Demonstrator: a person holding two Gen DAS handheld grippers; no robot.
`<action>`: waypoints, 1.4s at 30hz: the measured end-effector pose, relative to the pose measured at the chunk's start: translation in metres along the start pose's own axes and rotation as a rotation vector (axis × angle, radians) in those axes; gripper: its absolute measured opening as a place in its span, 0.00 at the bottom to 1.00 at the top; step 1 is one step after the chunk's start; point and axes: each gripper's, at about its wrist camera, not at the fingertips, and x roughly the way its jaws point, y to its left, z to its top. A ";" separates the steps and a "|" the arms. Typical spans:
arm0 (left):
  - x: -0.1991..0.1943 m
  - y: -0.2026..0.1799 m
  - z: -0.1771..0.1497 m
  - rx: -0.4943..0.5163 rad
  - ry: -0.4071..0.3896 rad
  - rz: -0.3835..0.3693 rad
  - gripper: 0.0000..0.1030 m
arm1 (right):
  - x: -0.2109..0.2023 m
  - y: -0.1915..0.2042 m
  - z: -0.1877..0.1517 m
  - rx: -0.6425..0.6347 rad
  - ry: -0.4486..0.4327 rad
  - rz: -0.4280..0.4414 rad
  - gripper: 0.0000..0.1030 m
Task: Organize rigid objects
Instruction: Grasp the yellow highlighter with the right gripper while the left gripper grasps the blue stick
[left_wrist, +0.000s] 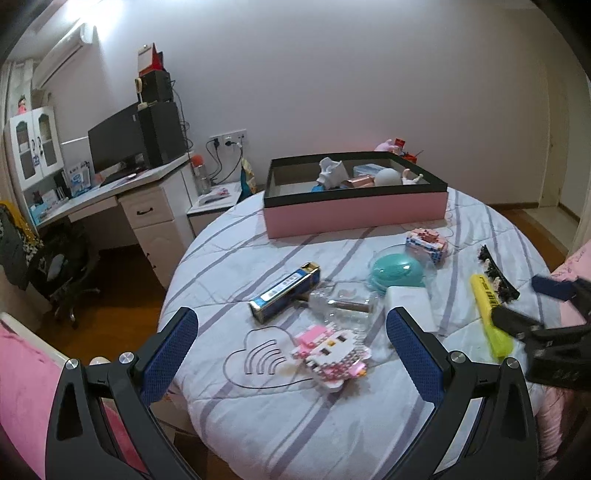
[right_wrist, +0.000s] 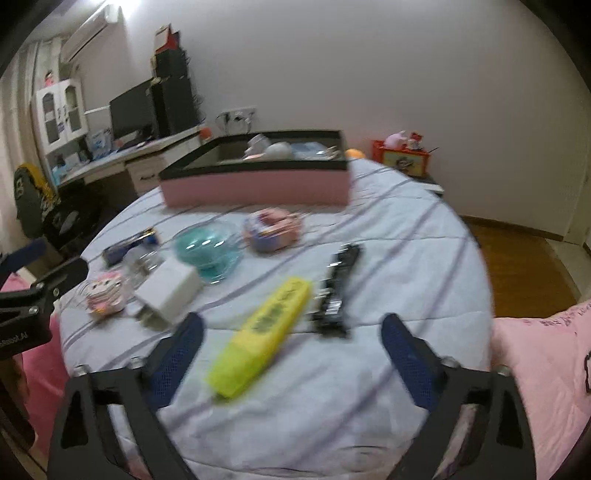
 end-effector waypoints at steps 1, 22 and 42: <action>-0.001 0.003 -0.001 -0.001 0.001 0.002 1.00 | 0.004 0.004 0.001 -0.001 0.011 0.011 0.74; 0.070 0.045 0.008 -0.032 0.140 0.013 1.00 | 0.030 -0.010 0.016 -0.016 0.061 0.064 0.26; 0.131 0.042 0.018 -0.018 0.259 -0.120 0.38 | 0.052 -0.028 0.051 0.021 0.039 0.084 0.26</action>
